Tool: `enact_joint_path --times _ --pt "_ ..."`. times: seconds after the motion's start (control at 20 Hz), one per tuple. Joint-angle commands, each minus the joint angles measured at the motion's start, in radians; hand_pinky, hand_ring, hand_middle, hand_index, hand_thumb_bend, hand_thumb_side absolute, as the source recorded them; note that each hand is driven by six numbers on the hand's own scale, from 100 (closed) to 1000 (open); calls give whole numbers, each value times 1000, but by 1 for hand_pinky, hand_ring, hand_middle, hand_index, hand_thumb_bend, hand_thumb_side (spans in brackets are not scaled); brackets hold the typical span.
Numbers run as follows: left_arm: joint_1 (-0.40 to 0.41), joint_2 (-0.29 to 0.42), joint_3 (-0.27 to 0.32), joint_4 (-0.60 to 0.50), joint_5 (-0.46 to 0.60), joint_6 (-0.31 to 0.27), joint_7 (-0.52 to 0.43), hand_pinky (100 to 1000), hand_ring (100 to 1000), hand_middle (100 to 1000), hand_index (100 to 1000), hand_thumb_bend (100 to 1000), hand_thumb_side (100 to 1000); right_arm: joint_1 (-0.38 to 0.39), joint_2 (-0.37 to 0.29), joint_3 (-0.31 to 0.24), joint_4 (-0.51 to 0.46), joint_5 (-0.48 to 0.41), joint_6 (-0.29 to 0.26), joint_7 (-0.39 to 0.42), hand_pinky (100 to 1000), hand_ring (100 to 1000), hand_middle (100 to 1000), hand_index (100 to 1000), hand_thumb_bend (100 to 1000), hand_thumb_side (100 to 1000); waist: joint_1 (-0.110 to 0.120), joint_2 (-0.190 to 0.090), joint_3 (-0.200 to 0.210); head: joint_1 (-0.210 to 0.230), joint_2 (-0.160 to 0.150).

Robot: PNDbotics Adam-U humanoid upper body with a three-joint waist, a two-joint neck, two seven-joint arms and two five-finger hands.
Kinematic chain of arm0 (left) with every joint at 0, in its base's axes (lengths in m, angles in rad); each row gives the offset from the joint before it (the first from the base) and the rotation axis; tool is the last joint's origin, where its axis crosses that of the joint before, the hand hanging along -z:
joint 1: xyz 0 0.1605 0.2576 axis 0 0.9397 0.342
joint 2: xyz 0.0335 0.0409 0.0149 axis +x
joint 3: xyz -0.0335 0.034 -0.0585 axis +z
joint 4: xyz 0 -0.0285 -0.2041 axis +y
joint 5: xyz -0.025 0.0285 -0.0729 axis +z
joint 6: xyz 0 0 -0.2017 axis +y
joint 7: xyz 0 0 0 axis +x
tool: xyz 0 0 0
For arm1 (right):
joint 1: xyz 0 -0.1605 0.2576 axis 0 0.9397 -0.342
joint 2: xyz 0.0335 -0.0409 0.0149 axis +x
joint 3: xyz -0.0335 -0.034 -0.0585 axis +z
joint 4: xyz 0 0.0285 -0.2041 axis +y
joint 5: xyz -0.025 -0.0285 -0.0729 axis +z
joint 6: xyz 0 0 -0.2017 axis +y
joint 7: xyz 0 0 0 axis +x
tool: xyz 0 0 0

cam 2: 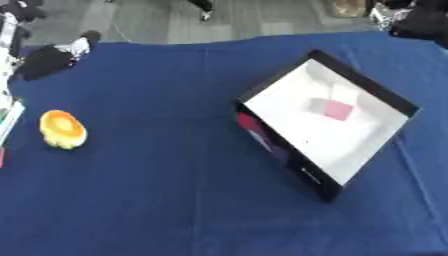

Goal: Pick up the objects with one hand, pass them to the other hand, and then place them into the box on the other side of the table.

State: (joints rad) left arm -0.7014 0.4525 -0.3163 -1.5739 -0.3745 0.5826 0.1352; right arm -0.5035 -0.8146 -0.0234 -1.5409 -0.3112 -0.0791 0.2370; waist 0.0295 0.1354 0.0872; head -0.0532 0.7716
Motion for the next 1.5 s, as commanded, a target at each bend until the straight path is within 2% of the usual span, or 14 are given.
enact_joint_path --times 0.05,0.35,0.8,1.15,1.5 --pt "-44 99 -16 56 43 8 -46 855 892 750 888 645 496 5 -61 -34 -15 -59 -2 -6 1000 1000 1000 1000 100 210 8 -24 -2 31 -2" --pt "-61 251 -1 128 136 -43 -139 860 891 760 888 687 493 19 -77 -43 -17 -137 9 3 1000 1000 1000 1000 100 221 9 -21 -6 57 -2" --pt "-5 484 34 79 233 -78 -294 880 904 781 891 772 435 26 -72 -49 -17 -159 17 8 1000 1000 1000 1000 100 233 9 -15 -15 74 -2" --pt "44 575 45 61 263 -117 -421 899 916 795 887 852 415 35 -74 -50 -14 -148 20 4 1000 1000 1000 1000 100 228 9 -14 -12 71 -2" --pt "86 624 64 33 262 -141 -545 902 918 789 871 917 327 42 -69 -51 -6 -137 21 0 1000 1000 1000 1000 100 239 8 -13 -7 74 -2"
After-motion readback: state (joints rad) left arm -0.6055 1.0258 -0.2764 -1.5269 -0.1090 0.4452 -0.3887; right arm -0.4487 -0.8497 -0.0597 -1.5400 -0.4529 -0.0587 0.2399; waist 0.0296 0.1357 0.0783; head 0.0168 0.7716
